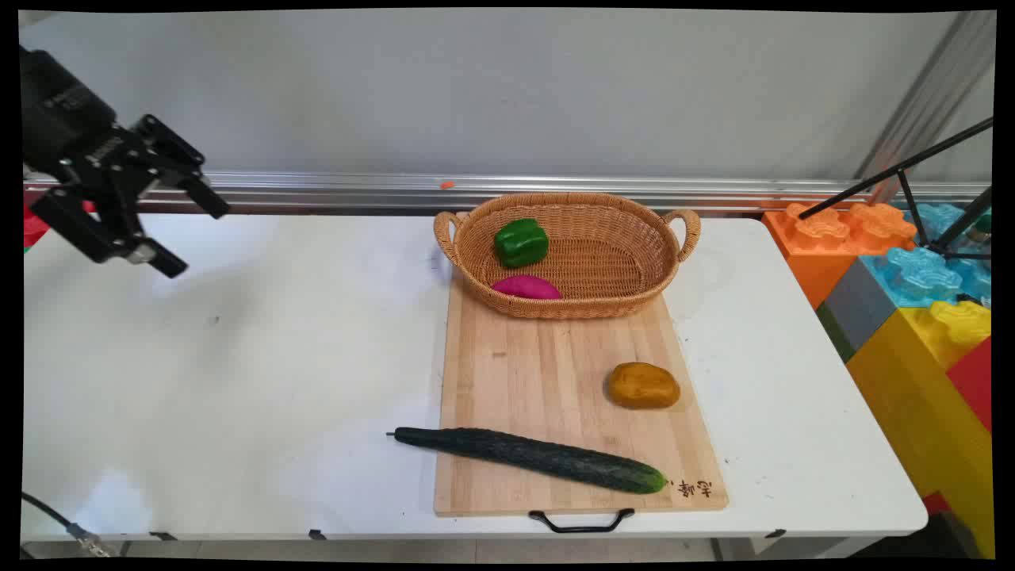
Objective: Pick up the potato from the cutting board
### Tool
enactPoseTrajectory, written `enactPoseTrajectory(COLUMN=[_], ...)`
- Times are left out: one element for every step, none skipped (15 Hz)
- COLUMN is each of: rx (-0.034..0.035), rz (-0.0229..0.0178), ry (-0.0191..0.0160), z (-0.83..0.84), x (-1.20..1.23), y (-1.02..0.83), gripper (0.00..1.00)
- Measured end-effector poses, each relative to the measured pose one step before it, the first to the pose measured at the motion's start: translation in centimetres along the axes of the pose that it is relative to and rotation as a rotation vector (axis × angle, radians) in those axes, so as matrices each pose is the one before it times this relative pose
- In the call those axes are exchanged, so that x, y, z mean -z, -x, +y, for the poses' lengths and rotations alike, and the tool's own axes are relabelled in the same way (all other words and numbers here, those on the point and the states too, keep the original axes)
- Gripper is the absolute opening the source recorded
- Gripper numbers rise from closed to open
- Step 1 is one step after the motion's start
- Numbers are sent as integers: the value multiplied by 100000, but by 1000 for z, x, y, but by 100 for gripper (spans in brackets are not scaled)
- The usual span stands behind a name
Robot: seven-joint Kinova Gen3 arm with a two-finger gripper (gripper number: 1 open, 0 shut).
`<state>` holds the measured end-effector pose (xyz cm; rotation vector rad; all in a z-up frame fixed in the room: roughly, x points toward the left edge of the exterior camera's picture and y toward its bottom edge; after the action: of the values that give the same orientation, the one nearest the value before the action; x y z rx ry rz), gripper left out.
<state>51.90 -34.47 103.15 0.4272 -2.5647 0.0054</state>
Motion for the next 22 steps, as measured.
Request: enactPoseTrajectory(rx=[1642, 1095, 924, 389, -95, -413, -257, -176, -35, 33, -51, -144, -127, -289, -375, -348, -227, -205, -546, -642, -1006, -830], rz=[1656, 1256, 1666, 1405, 974, 843, 590, 122, 391, 115, 176, 191, 104, 190, 237, 164, 240, -54, 305, 127, 108, 50], ry=[-52, -240, -541, -663, -499, -906, -760, -410, -656, -607, -558, -528, -473, -649, -954, -1056, -641, -362, -635, -316, -340, -188], z=[-102, -104, -89, -10, 36, 136, 151, 136, 231, 331, 386, 248, 234, 221, 263, 295, 198, 178, 270, 215, 221, 143], x=[-716, -692, -988, -1102, -944, -1218, -1068, -764, -1189, -1482, -1747, -1156, -1136, -1203, -1616, -1988, -1278, -999, -1779, -1556, -1787, -1516], y=[-582, -653, -1083, -1265, -1100, -1393, -1166, -778, -1206, -1405, -1580, -1012, -932, -961, -1239, -1339, -771, -516, -860, -630, -564, -354], gripper=[100, 100, 100, 100, 100, 100, 100, 100, 100, 100, 100, 100, 100, 100, 100, 100, 100, 100, 100, 100, 100, 100])
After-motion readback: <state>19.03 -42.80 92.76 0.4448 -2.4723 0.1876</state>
